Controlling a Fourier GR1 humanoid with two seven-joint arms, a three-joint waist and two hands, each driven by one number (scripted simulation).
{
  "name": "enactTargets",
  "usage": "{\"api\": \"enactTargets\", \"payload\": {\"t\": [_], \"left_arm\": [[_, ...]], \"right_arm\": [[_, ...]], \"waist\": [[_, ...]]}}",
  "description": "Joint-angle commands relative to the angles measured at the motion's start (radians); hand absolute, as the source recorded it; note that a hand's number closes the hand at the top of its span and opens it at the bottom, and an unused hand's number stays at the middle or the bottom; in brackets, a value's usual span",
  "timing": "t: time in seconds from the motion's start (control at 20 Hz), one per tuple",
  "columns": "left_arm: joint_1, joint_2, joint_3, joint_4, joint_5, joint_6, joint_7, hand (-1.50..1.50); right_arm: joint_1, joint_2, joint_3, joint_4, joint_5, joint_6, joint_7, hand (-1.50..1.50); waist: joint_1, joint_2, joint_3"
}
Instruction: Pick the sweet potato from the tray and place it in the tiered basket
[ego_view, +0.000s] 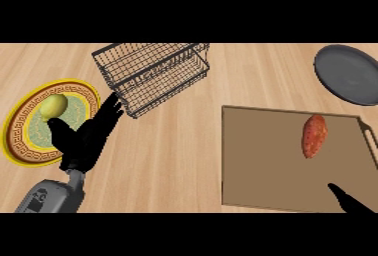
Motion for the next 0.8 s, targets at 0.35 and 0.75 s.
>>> {"api": "enactTargets", "payload": {"t": [0.35, 0.75], "left_arm": [[-0.042, -0.007, -0.021, -0.017, 0.000, -0.033, 0.026, 0.00], [-0.074, -0.064, -0.057, 0.023, -0.041, 0.001, 0.036, 0.00]], "right_arm": [[0.040, -0.016, 0.058, -0.210, 0.438, 0.200, 0.662, -1.50], [-0.294, 0.053, 0.129, -0.191, 0.762, 0.556, 1.148, -1.50]], "waist": [[0.067, 0.011, -0.003], [0.073, 0.007, 0.004]]}}
